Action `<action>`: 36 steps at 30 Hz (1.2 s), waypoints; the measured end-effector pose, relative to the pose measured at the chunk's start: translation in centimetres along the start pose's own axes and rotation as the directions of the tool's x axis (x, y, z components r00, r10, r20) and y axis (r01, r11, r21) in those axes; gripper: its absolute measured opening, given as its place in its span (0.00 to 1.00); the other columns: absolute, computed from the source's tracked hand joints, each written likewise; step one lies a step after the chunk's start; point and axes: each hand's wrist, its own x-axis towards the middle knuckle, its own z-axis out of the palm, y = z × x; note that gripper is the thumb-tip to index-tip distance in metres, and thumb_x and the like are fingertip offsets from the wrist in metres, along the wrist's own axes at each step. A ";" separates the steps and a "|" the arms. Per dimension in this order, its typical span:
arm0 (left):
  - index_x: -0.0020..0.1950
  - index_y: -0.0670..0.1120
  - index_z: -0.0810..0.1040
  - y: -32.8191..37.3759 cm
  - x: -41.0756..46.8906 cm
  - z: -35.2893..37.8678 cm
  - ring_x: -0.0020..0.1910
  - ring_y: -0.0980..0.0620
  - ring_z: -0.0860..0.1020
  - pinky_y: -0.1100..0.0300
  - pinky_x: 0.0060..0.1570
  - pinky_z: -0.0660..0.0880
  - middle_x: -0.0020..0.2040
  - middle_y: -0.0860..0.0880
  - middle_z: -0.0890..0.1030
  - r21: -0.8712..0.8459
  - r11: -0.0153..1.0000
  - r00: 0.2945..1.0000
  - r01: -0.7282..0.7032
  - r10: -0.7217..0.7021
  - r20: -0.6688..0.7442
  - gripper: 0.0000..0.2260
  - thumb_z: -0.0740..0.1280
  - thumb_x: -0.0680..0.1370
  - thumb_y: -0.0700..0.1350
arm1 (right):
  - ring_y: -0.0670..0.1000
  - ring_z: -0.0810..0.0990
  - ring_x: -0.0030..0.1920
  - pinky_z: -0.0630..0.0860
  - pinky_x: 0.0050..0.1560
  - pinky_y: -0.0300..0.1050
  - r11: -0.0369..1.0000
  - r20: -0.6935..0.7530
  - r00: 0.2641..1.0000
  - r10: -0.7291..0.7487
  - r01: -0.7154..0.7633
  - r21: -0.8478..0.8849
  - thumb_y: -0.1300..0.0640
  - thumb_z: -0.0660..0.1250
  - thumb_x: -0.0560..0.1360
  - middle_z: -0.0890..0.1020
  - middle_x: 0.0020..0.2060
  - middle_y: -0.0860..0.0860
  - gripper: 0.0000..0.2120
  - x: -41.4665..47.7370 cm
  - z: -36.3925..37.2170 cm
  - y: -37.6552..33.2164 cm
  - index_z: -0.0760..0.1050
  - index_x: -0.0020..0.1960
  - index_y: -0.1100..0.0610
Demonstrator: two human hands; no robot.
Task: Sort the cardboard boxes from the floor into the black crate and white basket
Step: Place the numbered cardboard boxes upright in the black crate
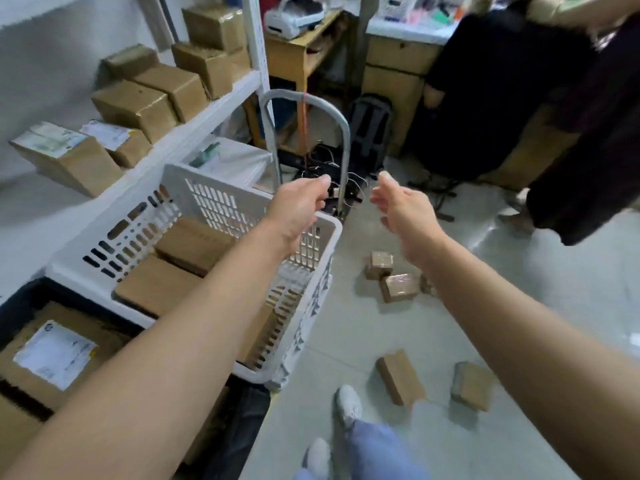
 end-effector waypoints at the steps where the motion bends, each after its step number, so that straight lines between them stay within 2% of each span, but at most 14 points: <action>1: 0.55 0.45 0.77 0.1 -0.4 1.7 0.53 0.50 0.76 0.54 0.58 0.70 0.51 0.48 0.78 0.017 1.000 0.999 -0.003 0.002 0.048 0.09 0.63 0.80 0.49 | 0.55 0.80 0.54 0.74 0.60 0.54 1.000 -0.044 0.999 0.016 -0.016 0.006 0.37 0.61 0.72 0.83 0.50 0.55 0.23 -0.6 -2.1 0.5 0.80 0.41 0.57; 6: 0.45 0.48 0.76 0.2 -2.0 10.3 0.47 0.52 0.75 0.55 0.53 0.70 0.44 0.51 0.77 0.101 0.995 0.962 -0.024 -0.004 0.272 0.08 0.63 0.79 0.51 | 0.51 0.77 0.57 0.70 0.65 0.54 0.995 -0.213 0.974 0.078 -0.064 0.072 0.37 0.59 0.75 0.81 0.53 0.48 0.20 -3.7 -12.0 3.5 0.78 0.49 0.52; 12: 0.48 0.45 0.78 -1.2 -3.3 19.0 0.47 0.51 0.75 0.55 0.53 0.73 0.47 0.49 0.77 0.182 0.983 0.910 -0.023 -0.055 0.410 0.10 0.63 0.78 0.51 | 0.53 0.77 0.57 0.70 0.65 0.54 0.972 -0.346 0.913 0.214 -0.161 0.174 0.37 0.59 0.76 0.80 0.53 0.50 0.25 -5.8 -20.1 8.0 0.77 0.55 0.57; 15: 0.48 0.45 0.76 -2.3 -4.1 23.1 0.45 0.50 0.73 0.58 0.47 0.71 0.46 0.48 0.75 0.218 0.976 0.893 0.023 -0.118 0.434 0.09 0.63 0.78 0.50 | 0.52 0.78 0.55 0.73 0.61 0.50 0.950 -0.361 0.890 0.278 -0.199 0.241 0.37 0.60 0.76 0.81 0.53 0.51 0.26 -5.9 -23.2 11.2 0.77 0.57 0.58; 19: 0.43 0.46 0.74 -4.4 -4.6 28.4 0.43 0.50 0.70 0.62 0.39 0.67 0.42 0.48 0.74 0.258 0.961 0.875 0.098 -0.207 0.438 0.07 0.62 0.79 0.47 | 0.50 0.76 0.46 0.72 0.49 0.43 0.902 -0.324 0.863 0.388 -0.283 0.327 0.37 0.61 0.75 0.80 0.48 0.51 0.22 -5.0 -26.5 15.6 0.78 0.48 0.56; 21: 0.41 0.46 0.74 -6.0 -4.3 30.7 0.39 0.52 0.70 0.64 0.37 0.67 0.39 0.50 0.73 0.278 0.950 0.872 0.143 -0.254 0.419 0.09 0.62 0.79 0.48 | 0.50 0.72 0.43 0.74 0.53 0.45 0.865 -0.289 0.842 0.455 -0.340 0.371 0.37 0.62 0.74 0.78 0.43 0.52 0.21 -4.1 -27.7 18.3 0.76 0.43 0.56; 22: 0.41 0.46 0.73 -7.1 -3.9 31.8 0.37 0.53 0.70 0.64 0.36 0.66 0.39 0.50 0.73 0.297 0.941 0.872 0.160 -0.276 0.405 0.09 0.62 0.79 0.49 | 0.54 0.75 0.44 0.74 0.59 0.48 0.845 -0.266 0.831 0.489 -0.374 0.383 0.37 0.62 0.75 0.76 0.41 0.52 0.22 -3.6 -28.1 19.7 0.76 0.43 0.57; 23: 0.41 0.46 0.73 -8.3 -3.4 32.8 0.36 0.53 0.70 0.63 0.35 0.65 0.38 0.50 0.73 0.314 0.933 0.871 0.176 -0.296 0.391 0.10 0.62 0.80 0.49 | 0.45 0.66 0.44 0.73 0.63 0.52 0.825 -0.245 0.819 0.519 -0.406 0.392 0.38 0.62 0.75 0.76 0.40 0.51 0.23 -3.0 -28.6 21.2 0.76 0.45 0.59; 24: 0.41 0.46 0.73 -9.8 -2.7 33.8 0.35 0.53 0.70 0.62 0.35 0.64 0.38 0.50 0.73 0.325 0.925 0.870 0.196 -0.317 0.378 0.10 0.62 0.80 0.49 | 0.61 0.71 0.61 0.72 0.64 0.54 0.804 -0.230 0.803 0.551 -0.436 0.405 0.38 0.62 0.75 0.75 0.39 0.50 0.23 -2.3 -29.0 22.8 0.76 0.46 0.60; 25: 0.40 0.47 0.73 -11.4 -1.9 34.5 0.35 0.53 0.70 0.61 0.36 0.64 0.38 0.50 0.73 0.338 0.915 0.866 0.219 -0.342 0.365 0.10 0.62 0.80 0.49 | 0.54 0.78 0.46 0.72 0.64 0.53 0.780 -0.216 0.783 0.583 -0.465 0.419 0.39 0.62 0.75 0.75 0.39 0.50 0.23 -1.8 -29.1 24.5 0.75 0.48 0.60; 26: 0.40 0.47 0.73 -13.2 -1.2 35.1 0.36 0.52 0.70 0.60 0.39 0.65 0.38 0.50 0.73 0.354 0.903 0.862 0.242 -0.368 0.349 0.10 0.62 0.79 0.49 | 0.53 0.77 0.45 0.73 0.64 0.52 0.755 -0.199 0.765 0.613 -0.492 0.432 0.39 0.62 0.75 0.75 0.40 0.50 0.22 -1.3 -29.2 26.1 0.74 0.48 0.59; 29: 0.46 0.47 0.74 -18.9 1.5 35.9 0.40 0.52 0.71 0.58 0.47 0.67 0.43 0.49 0.74 0.409 0.855 0.835 0.320 -0.458 0.305 0.09 0.62 0.79 0.51 | 0.49 0.74 0.38 0.75 0.48 0.44 0.674 -0.152 0.698 0.699 -0.573 0.466 0.38 0.61 0.75 0.73 0.36 0.49 0.20 0.5 -28.5 31.1 0.71 0.47 0.56; 31: 0.51 0.45 0.74 -23.1 3.5 36.0 0.42 0.51 0.72 0.57 0.51 0.69 0.46 0.48 0.74 0.446 0.821 0.819 0.356 -0.504 0.274 0.11 0.62 0.79 0.53 | 0.49 0.69 0.32 0.70 0.37 0.41 0.619 -0.137 0.640 0.756 -0.630 0.469 0.37 0.61 0.75 0.69 0.31 0.49 0.20 1.7 -27.7 34.4 0.70 0.42 0.55; 36: 0.63 0.39 0.74 -34.4 9.4 36.1 0.49 0.48 0.73 0.56 0.50 0.69 0.51 0.45 0.76 0.578 0.730 0.805 0.364 -0.559 0.199 0.20 0.62 0.79 0.53 | 0.48 0.66 0.31 0.67 0.33 0.40 0.477 -0.074 0.523 0.849 -0.699 0.532 0.36 0.59 0.75 0.68 0.34 0.49 0.20 5.8 -23.8 44.7 0.68 0.44 0.53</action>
